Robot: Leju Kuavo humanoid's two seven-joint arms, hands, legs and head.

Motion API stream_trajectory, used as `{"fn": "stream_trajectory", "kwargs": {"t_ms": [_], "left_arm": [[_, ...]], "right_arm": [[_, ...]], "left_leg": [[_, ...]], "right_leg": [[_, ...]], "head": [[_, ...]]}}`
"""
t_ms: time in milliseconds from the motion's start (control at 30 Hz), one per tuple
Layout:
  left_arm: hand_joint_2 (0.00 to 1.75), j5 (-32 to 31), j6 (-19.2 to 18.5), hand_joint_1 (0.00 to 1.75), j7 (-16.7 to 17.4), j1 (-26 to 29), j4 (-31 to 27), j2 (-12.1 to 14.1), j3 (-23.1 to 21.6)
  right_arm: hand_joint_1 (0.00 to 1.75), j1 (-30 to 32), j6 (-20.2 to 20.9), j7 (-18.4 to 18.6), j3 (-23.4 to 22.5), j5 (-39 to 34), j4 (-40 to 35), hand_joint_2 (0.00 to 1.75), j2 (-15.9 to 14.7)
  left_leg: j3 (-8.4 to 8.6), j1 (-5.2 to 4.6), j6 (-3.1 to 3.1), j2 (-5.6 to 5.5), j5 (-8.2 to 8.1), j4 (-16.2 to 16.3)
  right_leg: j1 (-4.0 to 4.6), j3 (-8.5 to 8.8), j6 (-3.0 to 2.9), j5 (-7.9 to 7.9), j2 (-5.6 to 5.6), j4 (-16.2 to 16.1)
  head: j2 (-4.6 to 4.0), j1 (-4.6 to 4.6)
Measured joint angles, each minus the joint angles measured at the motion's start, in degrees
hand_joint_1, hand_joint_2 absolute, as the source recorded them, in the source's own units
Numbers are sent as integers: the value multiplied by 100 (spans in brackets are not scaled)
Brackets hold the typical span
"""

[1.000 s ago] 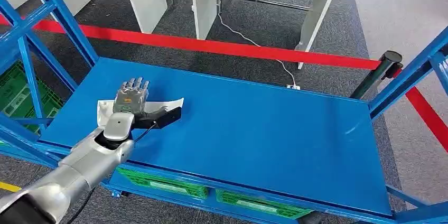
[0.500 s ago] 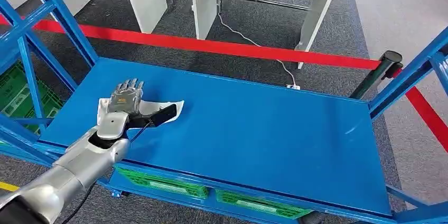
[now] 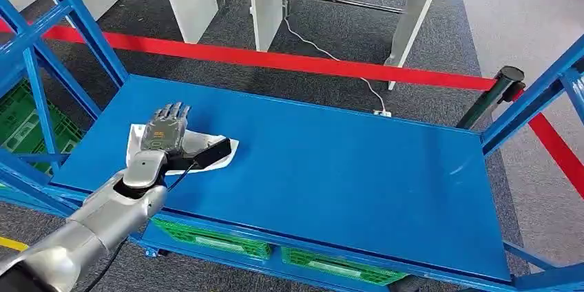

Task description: Take the parts from the cabinet and place them on the table.

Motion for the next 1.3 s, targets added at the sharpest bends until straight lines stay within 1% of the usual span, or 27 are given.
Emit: {"fn": "stream_trajectory", "kwargs": {"t_ms": [33,67,267,533,567,933,1000,1100,1200,1300], "left_arm": [[0,22,56,0,-15,16,-30,15,2],[175,57,96,0,-15,34,-57,28,9],[175,162,378,0,13,111,-107,81,53],[175,92,310,0,-15,122,-140,100,66],[0,85,308,0,-13,122,-142,100,66],[0,19,258,0,13,115,-247,111,52],[0,54,256,0,61,114,-299,131,57],[0,164,149,0,343,48,-544,210,81],[0,300,-64,0,698,-166,-890,337,125],[0,400,-307,0,881,-377,-1266,466,157]], "right_arm": [[0,0,2,-2,0,0,2,0,0],[0,0,13,-7,0,-2,4,0,0],[0,1,20,-20,0,-22,33,0,0],[0,1,59,-20,0,-24,46,0,13],[0,1,61,-20,-2,-24,46,0,15],[0,1,81,-46,0,-44,90,0,31],[0,1,85,-52,-2,-46,92,0,35],[0,2,135,-52,-2,-87,109,0,55],[0,7,171,-52,-2,-116,136,0,92],[0,14,177,-101,-2,-195,155,0,140]], "left_leg": [[0,0,0,0,0,0],[0,0,0,0,0,0],[0,0,0,0,0,0],[1,0,-1,0,1,0],[1,0,-1,0,1,0],[1,1,-1,0,1,0],[1,1,-1,0,1,0],[1,5,-2,0,2,0],[1,8,-3,0,2,0],[1,8,-5,0,3,0]], "right_leg": [[0,0,0,0,0,0],[0,0,0,0,0,0],[1,0,0,0,-1,0],[1,0,0,0,0,0],[1,0,0,0,0,0],[1,0,0,0,0,0],[1,0,0,0,0,0],[4,0,-1,1,0,0],[8,1,-1,1,-1,1],[10,2,-1,1,-3,1]], "head": [[0,0],[0,0],[0,0],[0,0],[0,0],[0,0],[0,0],[0,0],[0,-2],[0,0]]}}
